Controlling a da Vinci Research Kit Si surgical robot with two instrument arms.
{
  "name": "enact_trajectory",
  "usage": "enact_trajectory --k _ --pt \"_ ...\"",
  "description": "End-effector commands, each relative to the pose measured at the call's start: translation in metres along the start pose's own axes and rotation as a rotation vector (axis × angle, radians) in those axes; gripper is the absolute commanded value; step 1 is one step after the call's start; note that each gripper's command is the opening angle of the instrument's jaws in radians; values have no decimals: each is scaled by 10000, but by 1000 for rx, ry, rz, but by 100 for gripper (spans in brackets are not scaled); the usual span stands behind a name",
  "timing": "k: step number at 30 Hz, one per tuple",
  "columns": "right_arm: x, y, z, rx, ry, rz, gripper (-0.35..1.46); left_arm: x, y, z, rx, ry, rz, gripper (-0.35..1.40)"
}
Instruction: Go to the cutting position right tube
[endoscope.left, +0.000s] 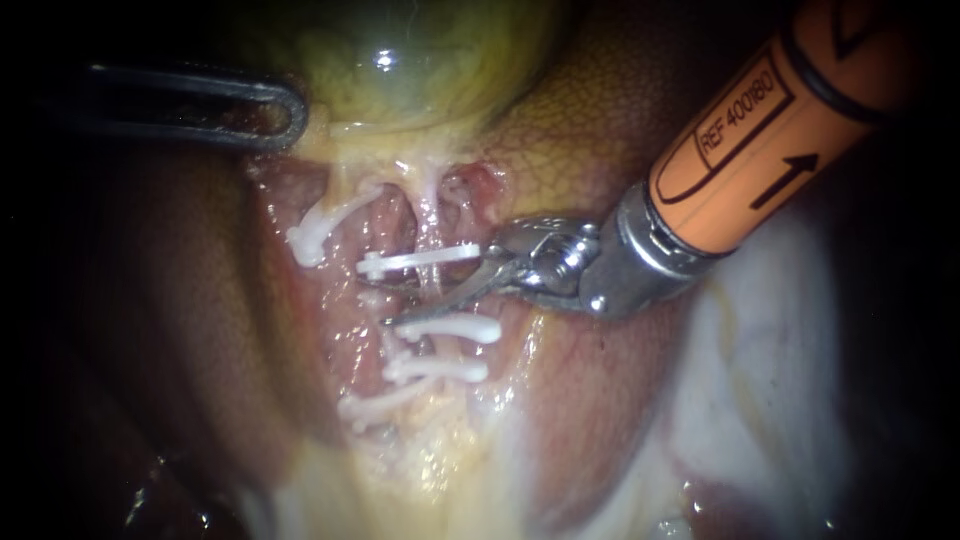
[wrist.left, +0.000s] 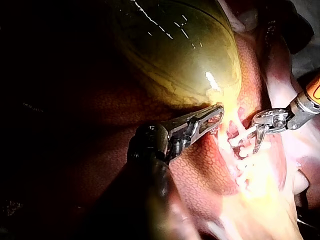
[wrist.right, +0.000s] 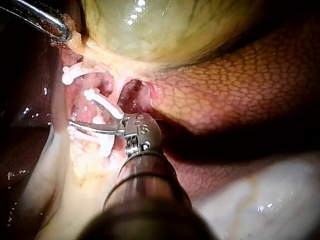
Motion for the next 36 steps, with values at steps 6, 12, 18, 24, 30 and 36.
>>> enact_trajectory --k 6,12,18,24,30,36 --pt "1 6 10 11 0 -110 98 0 0 1 0 0 0 -35" --pt "2 7 14 43 -15 -234 83 0 0 1 -1 0 0 -35" --pt "1 2 18 62 -23 -278 74 0 -1 0 -1 0 0 -35" --pt "7 -17 24 87 -13 -276 74 0 -1 -1 0 0 0 -35" --pt "22 -38 25 109 -4 -268 79 0 -1 -1 0 0 0 -35" --pt "27 -43 24 111 -2 -265 81 0 -1 -1 0 0 0 -35"
